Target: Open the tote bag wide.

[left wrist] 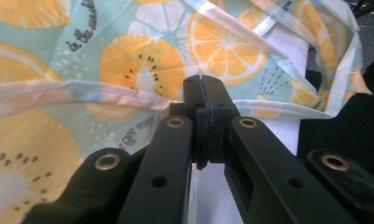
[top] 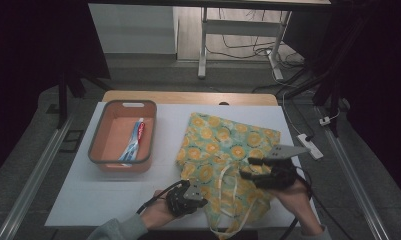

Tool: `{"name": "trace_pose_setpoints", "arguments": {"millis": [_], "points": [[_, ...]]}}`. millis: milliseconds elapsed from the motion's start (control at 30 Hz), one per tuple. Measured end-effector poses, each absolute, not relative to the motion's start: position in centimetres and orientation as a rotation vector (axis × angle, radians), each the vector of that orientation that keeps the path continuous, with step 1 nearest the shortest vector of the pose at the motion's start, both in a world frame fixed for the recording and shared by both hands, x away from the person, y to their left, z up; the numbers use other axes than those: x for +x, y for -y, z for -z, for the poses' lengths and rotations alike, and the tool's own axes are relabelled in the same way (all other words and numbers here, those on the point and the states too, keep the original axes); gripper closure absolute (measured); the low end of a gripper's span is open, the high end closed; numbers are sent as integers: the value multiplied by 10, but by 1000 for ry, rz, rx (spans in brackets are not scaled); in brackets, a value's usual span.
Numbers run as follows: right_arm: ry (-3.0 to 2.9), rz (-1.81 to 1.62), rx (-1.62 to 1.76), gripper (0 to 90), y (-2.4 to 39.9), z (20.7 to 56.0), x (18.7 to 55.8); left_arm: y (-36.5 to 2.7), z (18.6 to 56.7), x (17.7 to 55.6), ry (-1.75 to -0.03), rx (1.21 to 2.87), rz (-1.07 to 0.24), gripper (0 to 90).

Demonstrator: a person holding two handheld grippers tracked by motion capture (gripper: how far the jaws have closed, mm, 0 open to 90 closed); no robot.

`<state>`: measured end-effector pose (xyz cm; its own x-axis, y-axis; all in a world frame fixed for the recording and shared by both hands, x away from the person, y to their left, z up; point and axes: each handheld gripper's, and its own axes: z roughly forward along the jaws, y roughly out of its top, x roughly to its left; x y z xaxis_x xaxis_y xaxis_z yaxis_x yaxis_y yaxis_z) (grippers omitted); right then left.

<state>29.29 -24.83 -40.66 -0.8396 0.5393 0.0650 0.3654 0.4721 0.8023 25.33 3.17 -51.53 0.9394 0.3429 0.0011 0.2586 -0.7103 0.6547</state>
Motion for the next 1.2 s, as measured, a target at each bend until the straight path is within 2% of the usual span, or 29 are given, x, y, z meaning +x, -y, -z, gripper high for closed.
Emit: {"name": "trace_pose_setpoints", "arguments": {"millis": [67,267,433,500,533,567,600,633,700,800,967,1067,1100,1133,1167,1200], "points": [[-2621,-1266,732,421,231,416,274,-31,517,254,-432,2404,-160,887],[-2868,-1029,681,395,177,487,230,-31,518,254,-434,2404,-161,887],[-2861,-912,592,415,157,499,216,-33,518,256,-442,2405,-155,887],[-2852,-796,537,522,152,508,217,-33,519,256,-442,2409,-153,887],[-2850,-768,529,611,151,510,217,-33,519,256,-441,2411,-154,887],[-2854,-743,514,643,151,512,217,-34,518,255,-441,2410,-155,887],[-2858,-769,525,740,152,512,218,-34,518,255,-442,2411,-157,887],[-2873,-777,535,836,153,511,218,-34,518,255,-442,2411,-157,887],[-2870,-756,535,900,155,510,219,-35,518,256,-449,2408,-159,887],[-2872,-753,508,900,157,506,222,-36,518,255,-451,2409,-164,886],[-2649,-990,558,900,185,439,243,-42,518,257,-474,2407,-164,886],[-2535,-1058,615,900,201,410,273,-43,519,259,-485,2416,-161,886],[-2535,-1058,615,900,201,410,273,-43,519,259,-485,2416,-161,886],[-2493,-1076,653,900,208,401,296,-43,520,259,-491,2418,-157,886],[-2493,-1076,653,900,208,401,296,-43,520,259,-491,2418,-157,886],[-2444,-1076,702,900,214,397,321,-43,520,260,-491,2420,-155,886]]}}
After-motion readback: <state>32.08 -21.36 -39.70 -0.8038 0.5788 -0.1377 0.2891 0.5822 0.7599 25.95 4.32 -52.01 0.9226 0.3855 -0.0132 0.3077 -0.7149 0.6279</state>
